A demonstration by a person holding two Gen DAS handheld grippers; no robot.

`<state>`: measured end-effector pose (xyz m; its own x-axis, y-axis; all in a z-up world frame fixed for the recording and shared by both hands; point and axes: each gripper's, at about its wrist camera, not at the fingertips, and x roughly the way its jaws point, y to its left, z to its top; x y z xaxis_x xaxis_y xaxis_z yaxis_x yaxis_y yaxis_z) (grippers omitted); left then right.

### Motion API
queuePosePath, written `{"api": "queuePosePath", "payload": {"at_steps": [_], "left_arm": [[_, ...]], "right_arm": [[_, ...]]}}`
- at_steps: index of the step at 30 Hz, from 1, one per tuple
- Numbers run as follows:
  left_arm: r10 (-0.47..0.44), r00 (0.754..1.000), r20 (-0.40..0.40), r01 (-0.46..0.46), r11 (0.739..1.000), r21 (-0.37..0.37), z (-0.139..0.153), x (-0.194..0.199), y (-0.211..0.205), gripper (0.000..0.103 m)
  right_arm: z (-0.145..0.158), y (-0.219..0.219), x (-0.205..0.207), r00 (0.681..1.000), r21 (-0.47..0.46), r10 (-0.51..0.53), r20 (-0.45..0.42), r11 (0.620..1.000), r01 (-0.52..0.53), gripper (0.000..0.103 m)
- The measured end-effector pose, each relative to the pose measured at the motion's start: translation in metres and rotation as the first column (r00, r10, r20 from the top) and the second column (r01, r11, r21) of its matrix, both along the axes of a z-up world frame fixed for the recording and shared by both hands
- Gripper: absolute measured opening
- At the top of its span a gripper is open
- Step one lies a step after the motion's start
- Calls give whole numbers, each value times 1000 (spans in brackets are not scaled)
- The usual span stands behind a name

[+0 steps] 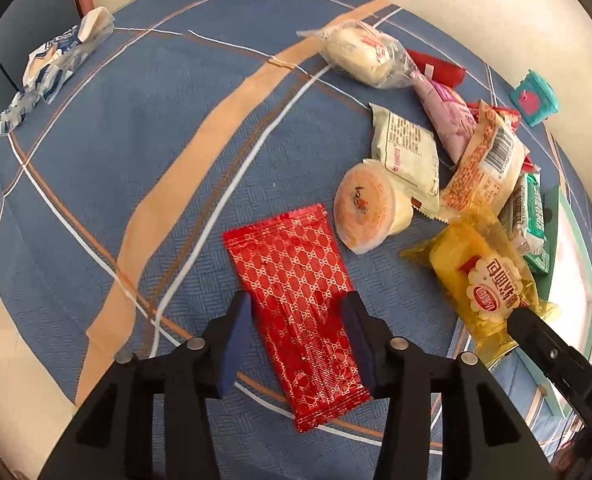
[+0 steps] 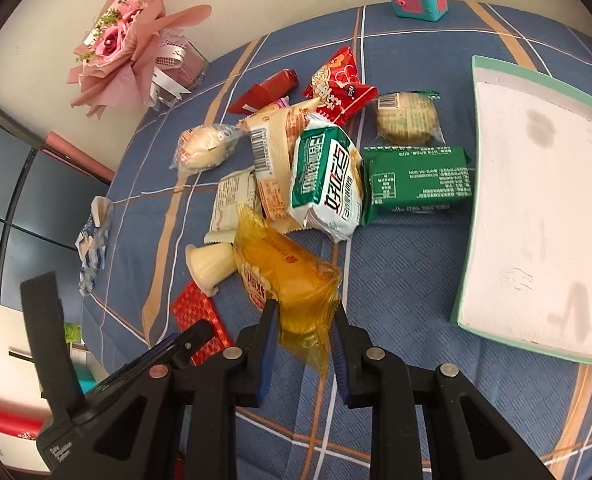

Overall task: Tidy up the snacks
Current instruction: 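Lift the red foil bar with the left tool while the right tool lifts the yellow pack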

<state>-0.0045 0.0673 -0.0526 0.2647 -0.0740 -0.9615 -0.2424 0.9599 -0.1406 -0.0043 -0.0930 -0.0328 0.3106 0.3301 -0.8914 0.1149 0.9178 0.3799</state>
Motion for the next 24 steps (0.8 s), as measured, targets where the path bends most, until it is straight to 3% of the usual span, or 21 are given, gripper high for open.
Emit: {"api": "queuePosePath", "payload": {"at_steps": [7,12,15,24], "left_arm": [[7,999,-41,-8,1000,-20,-6,7,-8,61],[-50,997,-57,54,996,74,-13,17,-28,64],[-75,996,-46,79,991,105,-13,18,-33,60],[-82,997,-9,82,994,73,-14,9,-23,59]], "right_arm": [[2,-4,-2,1000,4,-2,4,1000,2,23],[3,-7,-3,1000,-11,-8,-15,1000,8,25],[8,-8,-3,1000,-42,5,-19,999,-6,26],[29,-5,4,996,-182,73,57,981,-61,46]]}}
